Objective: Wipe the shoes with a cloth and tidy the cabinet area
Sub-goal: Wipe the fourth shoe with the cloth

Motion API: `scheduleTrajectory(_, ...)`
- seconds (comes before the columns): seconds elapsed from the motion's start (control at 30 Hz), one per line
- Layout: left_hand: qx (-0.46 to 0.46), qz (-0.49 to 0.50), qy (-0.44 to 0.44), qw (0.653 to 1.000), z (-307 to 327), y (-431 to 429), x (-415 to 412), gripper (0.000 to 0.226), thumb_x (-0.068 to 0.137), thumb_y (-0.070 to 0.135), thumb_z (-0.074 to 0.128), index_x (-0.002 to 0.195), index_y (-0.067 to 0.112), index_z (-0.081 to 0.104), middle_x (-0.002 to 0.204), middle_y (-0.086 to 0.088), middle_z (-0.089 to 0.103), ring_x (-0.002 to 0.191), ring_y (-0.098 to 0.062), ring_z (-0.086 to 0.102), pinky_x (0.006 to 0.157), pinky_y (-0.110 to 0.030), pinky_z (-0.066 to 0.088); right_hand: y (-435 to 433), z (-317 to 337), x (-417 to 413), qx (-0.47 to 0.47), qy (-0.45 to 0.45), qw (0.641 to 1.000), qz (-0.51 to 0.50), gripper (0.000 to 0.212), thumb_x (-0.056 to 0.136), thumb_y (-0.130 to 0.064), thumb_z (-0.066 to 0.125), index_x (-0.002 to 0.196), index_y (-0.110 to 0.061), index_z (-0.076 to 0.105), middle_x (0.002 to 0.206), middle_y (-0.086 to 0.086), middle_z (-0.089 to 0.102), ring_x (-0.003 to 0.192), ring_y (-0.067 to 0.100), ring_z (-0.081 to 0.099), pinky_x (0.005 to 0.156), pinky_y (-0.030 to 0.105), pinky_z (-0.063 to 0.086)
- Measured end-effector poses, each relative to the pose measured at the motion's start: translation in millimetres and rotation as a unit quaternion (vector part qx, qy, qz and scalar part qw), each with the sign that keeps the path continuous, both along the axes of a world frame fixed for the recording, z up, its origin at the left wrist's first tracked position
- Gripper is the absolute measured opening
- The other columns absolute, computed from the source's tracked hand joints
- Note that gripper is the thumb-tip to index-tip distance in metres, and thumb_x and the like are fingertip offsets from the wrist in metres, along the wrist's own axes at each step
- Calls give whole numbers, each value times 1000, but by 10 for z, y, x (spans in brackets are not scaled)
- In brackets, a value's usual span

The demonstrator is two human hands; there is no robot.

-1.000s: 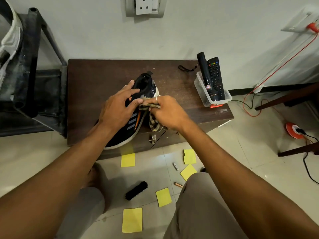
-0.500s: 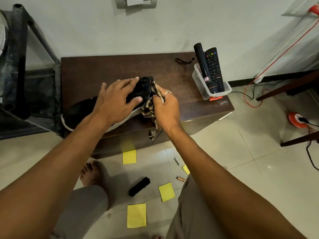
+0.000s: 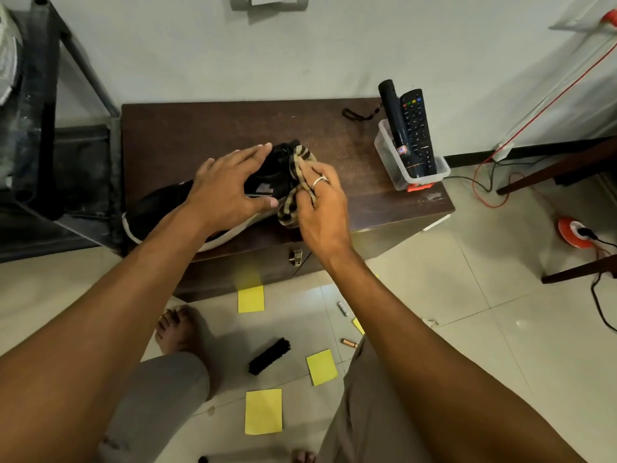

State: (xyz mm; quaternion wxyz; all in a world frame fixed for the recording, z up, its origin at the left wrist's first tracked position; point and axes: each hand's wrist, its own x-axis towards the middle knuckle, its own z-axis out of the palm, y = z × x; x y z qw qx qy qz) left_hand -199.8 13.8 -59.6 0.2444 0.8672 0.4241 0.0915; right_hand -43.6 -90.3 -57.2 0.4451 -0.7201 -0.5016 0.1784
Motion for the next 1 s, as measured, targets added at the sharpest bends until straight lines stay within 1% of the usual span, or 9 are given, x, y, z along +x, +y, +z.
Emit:
scheduleTrajectory(0.1,6,1,-2,1000,-11,-4,18,92,89,55,67,161,39,11,167,10,20,154,-22,18,123,-56,12,-43,-121,-87,8,-10,1000,27,49,93,8,54,138,-12,63,140,-3,50,130,7,50,109,28,48)
scheduleTrajectory(0.27,-15,-8,6,1000,20,36,14,100,84,55,72,161,41,10,167,11,20,153,-21,19,122,-56,12,-206,-148,-65,-52,-167,983,62,43,93,-2,62,131,-20,68,135,-7,56,117,13,51,94,23,50)
scheduleTrajectory(0.37,-40,-19,5,999,49,30,-4,106,81,50,76,161,40,8,167,12,17,153,-19,16,124,-54,8,-182,-62,-99,29,-245,968,51,35,91,-3,59,121,-16,74,128,-4,66,102,21,54,76,31,54)
scheduleTrajectory(0.47,-48,-23,3,999,70,28,-14,109,79,48,78,161,38,8,168,11,16,154,-19,15,124,-54,7,-92,-164,-117,64,-287,955,43,37,94,-4,53,125,-14,72,132,-3,67,96,24,54,75,33,55)
scheduleTrajectory(0.6,-29,-21,6,999,65,19,-5,108,78,44,79,161,38,10,167,12,18,153,-18,17,124,-55,8,-112,-213,-209,6,-274,961,45,41,87,5,65,123,-13,74,131,0,69,93,27,57,69,37,57)
scheduleTrajectory(0.77,-35,-17,3,999,61,24,-12,107,80,42,79,161,39,10,167,12,19,153,-18,18,124,-54,6,-251,-130,-196,-71,-184,980,20,32,93,-5,55,116,-15,75,121,0,69,106,20,55,90,39,54)
scheduleTrajectory(0.83,-37,-16,0,999,43,36,-13,109,78,44,81,161,39,10,167,12,19,153,-18,19,124,-55,7,-333,-133,-169,-27,-188,981,33,36,91,-1,56,118,-15,75,123,-1,70,99,18,54,87,34,53)
scheduleTrajectory(0.93,-41,-15,0,999,47,46,-6,111,75,48,81,161,39,11,167,12,20,152,-18,19,123,-55,7,-256,-132,-59,111,-207,972,20,46,88,9,56,127,-11,71,134,2,67,96,20,53,85,21,47)
scheduleTrajectory(1.0,-41,-15,-3,999,57,45,-3,112,75,47,82,161,38,11,167,11,20,152,-18,20,123,-55,8,-189,-149,-55,94,-220,971,24,51,88,12,57,132,-12,68,138,1,64,100,23,54,86,26,51)
